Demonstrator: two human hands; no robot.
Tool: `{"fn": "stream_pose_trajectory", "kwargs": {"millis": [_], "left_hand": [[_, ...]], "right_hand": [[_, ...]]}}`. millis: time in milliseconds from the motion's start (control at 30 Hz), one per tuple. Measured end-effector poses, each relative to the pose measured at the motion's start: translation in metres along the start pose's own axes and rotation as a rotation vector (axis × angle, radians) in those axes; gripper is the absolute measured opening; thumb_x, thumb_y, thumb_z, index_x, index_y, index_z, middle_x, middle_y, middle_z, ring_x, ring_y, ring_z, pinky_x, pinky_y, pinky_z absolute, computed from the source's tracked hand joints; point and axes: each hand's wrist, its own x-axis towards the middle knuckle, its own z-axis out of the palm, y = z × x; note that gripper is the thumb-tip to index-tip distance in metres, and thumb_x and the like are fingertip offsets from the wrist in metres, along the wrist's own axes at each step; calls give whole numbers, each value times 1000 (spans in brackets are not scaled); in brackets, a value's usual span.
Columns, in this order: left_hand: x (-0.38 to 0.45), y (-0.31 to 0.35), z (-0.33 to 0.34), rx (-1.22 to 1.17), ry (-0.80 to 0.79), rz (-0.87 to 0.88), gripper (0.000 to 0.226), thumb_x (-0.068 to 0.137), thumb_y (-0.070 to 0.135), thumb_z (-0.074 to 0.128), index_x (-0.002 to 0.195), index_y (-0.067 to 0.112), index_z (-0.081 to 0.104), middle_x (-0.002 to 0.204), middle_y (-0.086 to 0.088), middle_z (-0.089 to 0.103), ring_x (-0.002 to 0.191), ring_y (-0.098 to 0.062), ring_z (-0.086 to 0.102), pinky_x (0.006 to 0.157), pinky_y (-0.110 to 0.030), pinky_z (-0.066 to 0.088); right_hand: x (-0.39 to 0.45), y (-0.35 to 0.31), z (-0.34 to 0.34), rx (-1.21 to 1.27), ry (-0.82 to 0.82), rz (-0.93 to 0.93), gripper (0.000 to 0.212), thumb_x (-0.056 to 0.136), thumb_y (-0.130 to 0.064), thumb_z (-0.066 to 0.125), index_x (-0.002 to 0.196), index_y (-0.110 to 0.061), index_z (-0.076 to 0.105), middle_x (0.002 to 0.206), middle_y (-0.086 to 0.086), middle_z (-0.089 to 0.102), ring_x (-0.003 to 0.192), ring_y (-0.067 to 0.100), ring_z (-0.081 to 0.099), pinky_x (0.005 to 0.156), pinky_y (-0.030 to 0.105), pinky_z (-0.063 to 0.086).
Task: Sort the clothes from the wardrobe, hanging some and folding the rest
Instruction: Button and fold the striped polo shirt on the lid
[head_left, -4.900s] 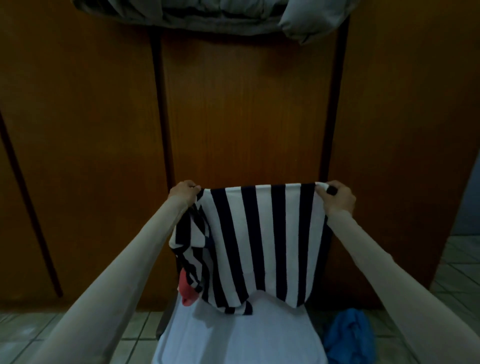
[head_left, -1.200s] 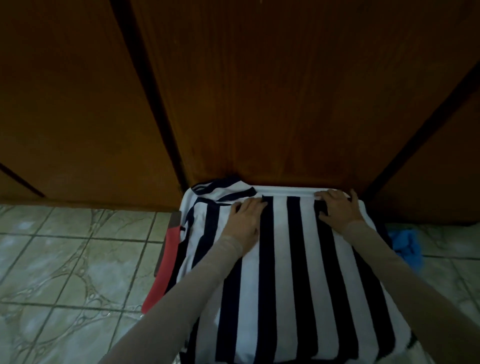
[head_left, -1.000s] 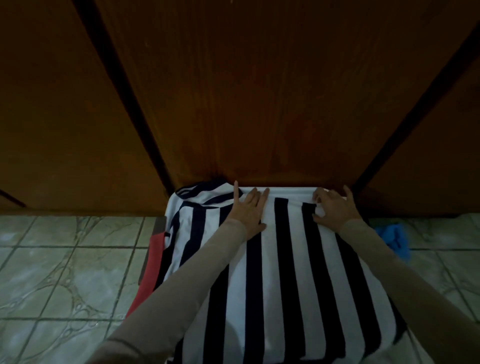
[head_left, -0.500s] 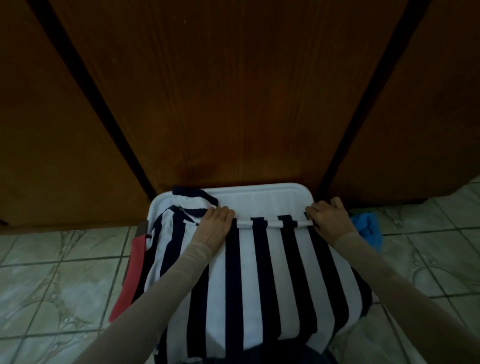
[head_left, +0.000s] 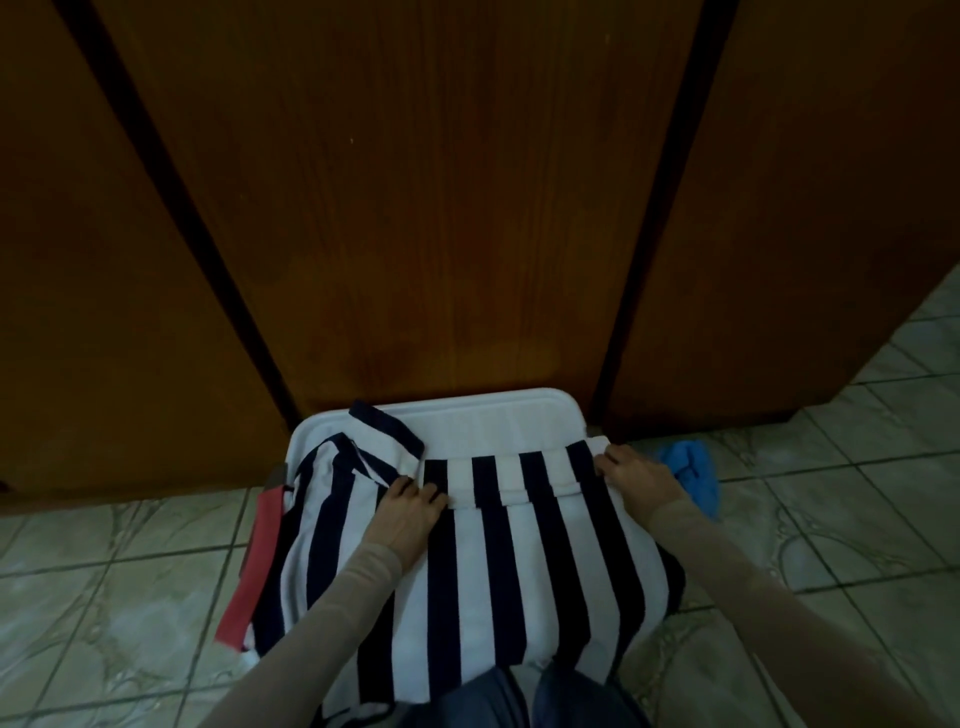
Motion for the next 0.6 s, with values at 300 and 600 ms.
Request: {"fn": "stream_pose_trajectory", "kwargs": {"millis": [300,600], "left_hand": [[22,31,-12,-285,-212,71,63,90,-3,43,147,17,27,154,-7,25,138,-21,31,114,-30,21],[70,60,4,-603,-62,-58,40,94,6,42,134,5,45,145,-9,36,135,-25,35,109,-29,27]], "right_hand": [[-9,-10,8,73,66,22,55,88,-11,54,141,-11,38,151,4,30,132,18,39,109,28,29],[4,-31,27,101,-183,12,99,60,-51,-23,150,-17,-1,156,9,-13,145,24,-9,115,48,-3]]}}
